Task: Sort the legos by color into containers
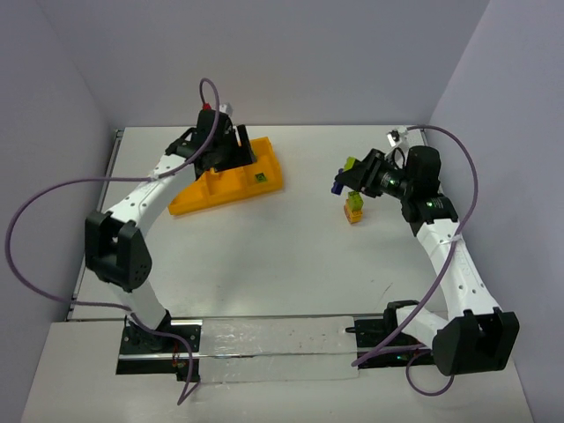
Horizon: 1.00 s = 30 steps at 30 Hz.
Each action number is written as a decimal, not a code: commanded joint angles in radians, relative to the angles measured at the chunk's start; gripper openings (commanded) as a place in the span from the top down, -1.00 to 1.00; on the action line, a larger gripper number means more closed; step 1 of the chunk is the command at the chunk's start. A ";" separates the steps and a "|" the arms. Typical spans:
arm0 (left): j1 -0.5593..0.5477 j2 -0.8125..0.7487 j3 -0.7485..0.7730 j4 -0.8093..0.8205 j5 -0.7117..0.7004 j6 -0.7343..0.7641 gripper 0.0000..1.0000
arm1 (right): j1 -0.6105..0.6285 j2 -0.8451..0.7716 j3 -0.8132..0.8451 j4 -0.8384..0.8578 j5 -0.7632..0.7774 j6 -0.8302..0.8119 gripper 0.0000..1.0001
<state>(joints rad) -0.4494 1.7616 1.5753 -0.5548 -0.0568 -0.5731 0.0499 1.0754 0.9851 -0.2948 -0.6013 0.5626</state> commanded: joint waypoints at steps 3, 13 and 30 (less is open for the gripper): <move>-0.009 -0.152 -0.056 0.221 0.687 0.119 -0.58 | 0.078 0.039 -0.025 0.281 -0.507 0.014 1.00; -0.013 -0.140 -0.079 0.467 1.127 -0.004 -0.68 | 0.235 0.110 0.147 -0.105 -0.508 -0.311 1.00; -0.131 -0.079 -0.012 0.447 1.230 0.029 -0.67 | 0.271 0.152 0.188 -0.127 -0.538 -0.322 1.00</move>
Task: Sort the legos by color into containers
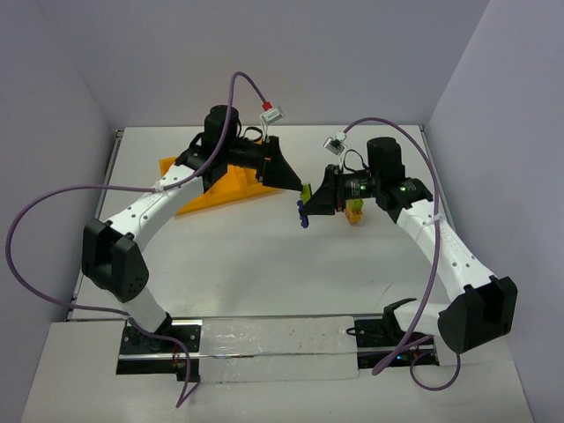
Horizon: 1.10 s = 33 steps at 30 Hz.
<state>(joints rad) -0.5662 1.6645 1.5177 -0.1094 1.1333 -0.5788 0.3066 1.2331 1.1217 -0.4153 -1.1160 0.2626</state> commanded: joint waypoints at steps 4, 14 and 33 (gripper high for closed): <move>-0.027 0.035 0.058 0.003 0.045 0.036 -0.61 | 0.016 -0.006 0.047 -0.008 -0.020 -0.022 1.00; -0.047 0.049 0.065 0.011 0.096 0.044 -0.45 | 0.019 0.008 0.052 -0.024 -0.005 -0.036 1.00; -0.064 0.039 0.056 -0.001 0.077 0.055 1.00 | 0.023 0.017 0.055 -0.029 0.045 -0.018 0.06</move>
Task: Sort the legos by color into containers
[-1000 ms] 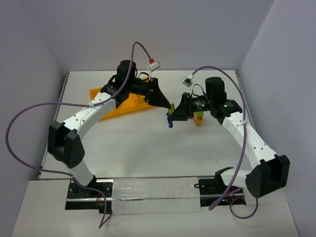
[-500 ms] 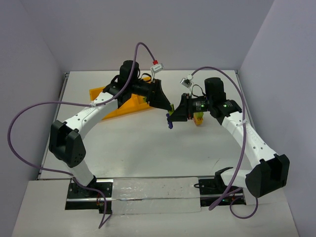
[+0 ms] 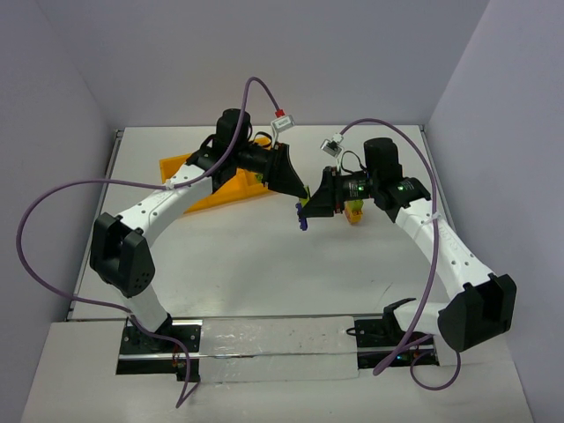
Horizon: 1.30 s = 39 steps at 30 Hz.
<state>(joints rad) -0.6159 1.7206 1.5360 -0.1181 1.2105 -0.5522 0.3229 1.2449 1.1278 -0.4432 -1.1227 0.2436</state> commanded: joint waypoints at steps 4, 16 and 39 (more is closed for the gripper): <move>0.006 -0.021 0.023 0.026 -0.035 0.003 1.00 | 0.007 0.004 0.049 -0.012 0.088 0.005 -0.55; 0.102 -0.059 -0.083 0.335 -0.094 -0.263 1.00 | 0.007 -0.037 -0.006 0.054 0.148 0.061 -0.73; 0.156 -0.076 -0.194 0.683 -0.137 -0.585 1.00 | 0.007 0.003 -0.160 0.691 0.060 0.515 -0.67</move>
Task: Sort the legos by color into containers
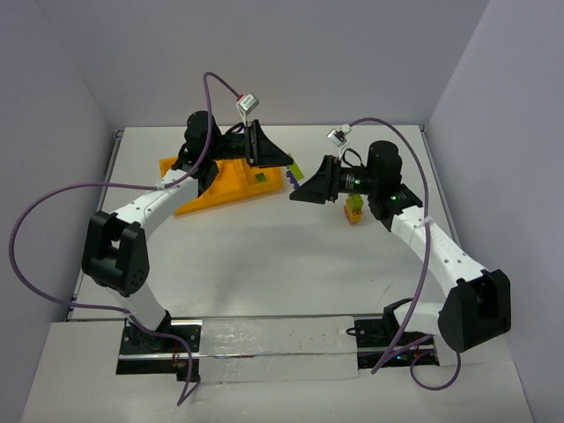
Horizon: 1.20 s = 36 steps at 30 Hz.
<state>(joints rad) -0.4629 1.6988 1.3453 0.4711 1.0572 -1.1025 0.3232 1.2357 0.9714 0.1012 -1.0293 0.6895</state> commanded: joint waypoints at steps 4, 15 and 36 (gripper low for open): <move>0.003 -0.059 -0.009 0.099 0.021 -0.037 1.00 | 0.005 0.026 -0.013 0.213 -0.043 0.116 -0.49; 0.004 -0.066 -0.009 0.074 0.007 -0.022 1.00 | 0.007 0.037 -0.013 0.200 -0.048 0.099 0.73; 0.054 -0.054 0.146 -0.455 -0.212 0.278 1.00 | 0.059 0.019 0.210 -0.623 0.383 -0.415 1.00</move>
<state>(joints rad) -0.4532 1.6691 1.3819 0.2546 0.9774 -0.9538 0.3741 1.3093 1.1412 -0.3812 -0.7301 0.3734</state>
